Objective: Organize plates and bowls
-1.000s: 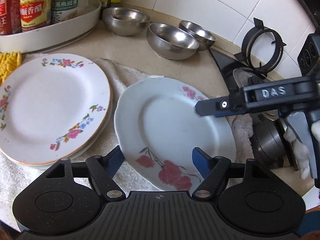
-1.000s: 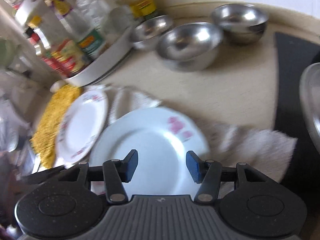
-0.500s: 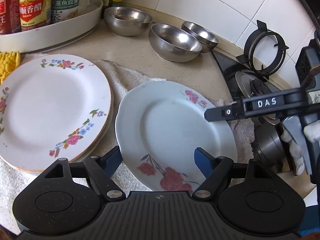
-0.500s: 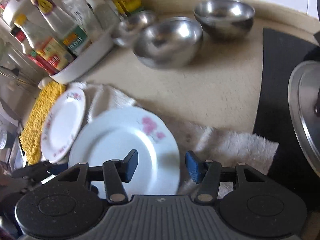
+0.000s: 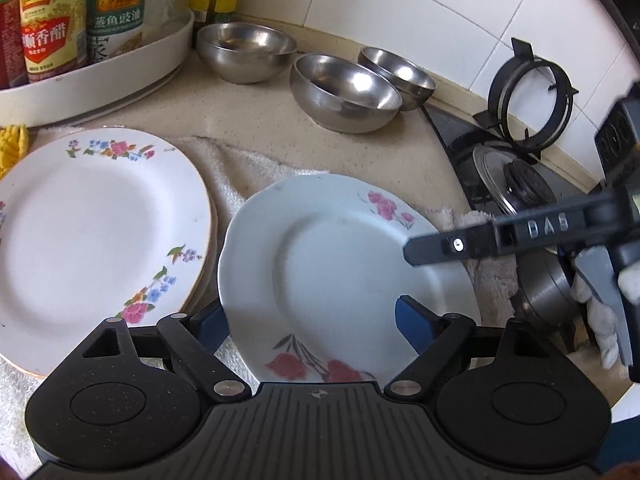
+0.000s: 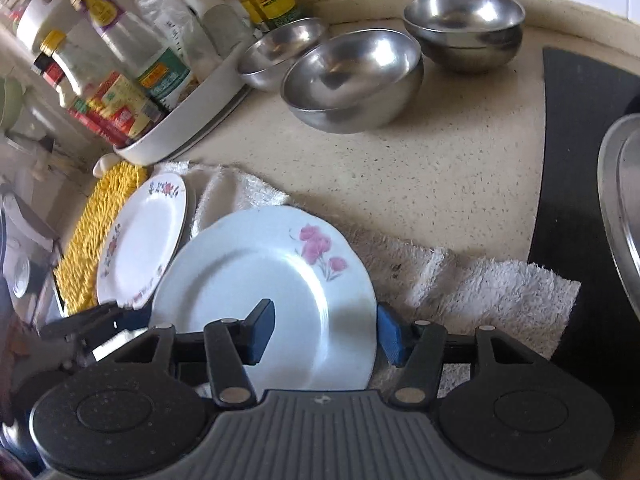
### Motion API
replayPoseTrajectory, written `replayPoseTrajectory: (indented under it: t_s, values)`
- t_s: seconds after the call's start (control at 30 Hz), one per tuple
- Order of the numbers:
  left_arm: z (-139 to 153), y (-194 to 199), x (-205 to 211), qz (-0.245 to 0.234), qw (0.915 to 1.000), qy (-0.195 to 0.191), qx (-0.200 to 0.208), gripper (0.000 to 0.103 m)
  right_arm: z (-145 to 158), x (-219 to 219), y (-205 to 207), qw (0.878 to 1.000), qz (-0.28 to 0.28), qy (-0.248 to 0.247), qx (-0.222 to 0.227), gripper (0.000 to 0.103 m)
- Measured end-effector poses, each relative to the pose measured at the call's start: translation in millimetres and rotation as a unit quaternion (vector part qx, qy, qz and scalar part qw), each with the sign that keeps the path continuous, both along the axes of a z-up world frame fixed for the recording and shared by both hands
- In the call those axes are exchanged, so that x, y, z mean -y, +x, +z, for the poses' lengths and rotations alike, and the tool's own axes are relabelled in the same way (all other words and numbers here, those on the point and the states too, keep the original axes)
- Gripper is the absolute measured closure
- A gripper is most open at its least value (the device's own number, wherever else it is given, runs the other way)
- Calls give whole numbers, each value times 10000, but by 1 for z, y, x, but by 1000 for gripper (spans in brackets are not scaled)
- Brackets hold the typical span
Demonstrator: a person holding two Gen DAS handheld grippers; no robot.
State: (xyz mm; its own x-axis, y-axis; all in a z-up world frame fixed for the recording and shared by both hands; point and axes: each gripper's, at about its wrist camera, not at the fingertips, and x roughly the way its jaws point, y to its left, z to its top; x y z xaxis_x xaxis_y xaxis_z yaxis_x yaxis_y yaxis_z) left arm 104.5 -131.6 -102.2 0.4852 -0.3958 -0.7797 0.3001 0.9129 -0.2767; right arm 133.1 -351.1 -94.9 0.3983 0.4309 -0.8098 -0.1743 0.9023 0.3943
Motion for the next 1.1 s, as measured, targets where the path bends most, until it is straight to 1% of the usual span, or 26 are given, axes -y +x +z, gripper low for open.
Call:
replayPoseTrajectory:
  t_s: [0.03, 0.1, 0.13, 0.2, 0.4, 0.7, 0.8, 0.87, 0.97, 1.1]
  values:
    - [1, 0, 0, 44, 10000, 40, -10, 22, 1, -1, -2, 10000, 7, -76, 34, 32]
    - [4, 0, 1, 133, 9997, 209, 31, 29, 3, -4, -5, 9997, 45, -223, 103, 32]
    - [5, -1, 1, 139, 9996, 245, 54, 32, 5, -5, -7, 9996, 42, -265, 132, 32]
    - [7, -2, 0, 191, 9994, 292, 90, 35, 8, -5, -9, 9994, 15, -288, 182, 33]
    - [19, -9, 1, 188, 9988, 346, 278, 34, 22, -2, -18, 9990, -120, -173, 388, 33]
    - [39, -10, 2, 160, 9978, 310, 569, 32, 46, -1, -29, 9974, -236, -88, 680, 33]
    - [46, -9, 3, 99, 9971, 303, 693, 32, 48, 0, -30, 9971, -349, -61, 671, 33]
    - [52, -8, 4, 55, 9964, 285, 791, 30, 50, 0, -30, 9970, -408, -47, 663, 33]
    - [61, -5, 5, -31, 9948, 293, 970, 29, 55, -2, -32, 9961, -492, -66, 725, 33]
    - [67, 1, 1, -248, 9936, 247, 1078, 29, 64, -3, -34, 9936, -755, -36, 840, 33]
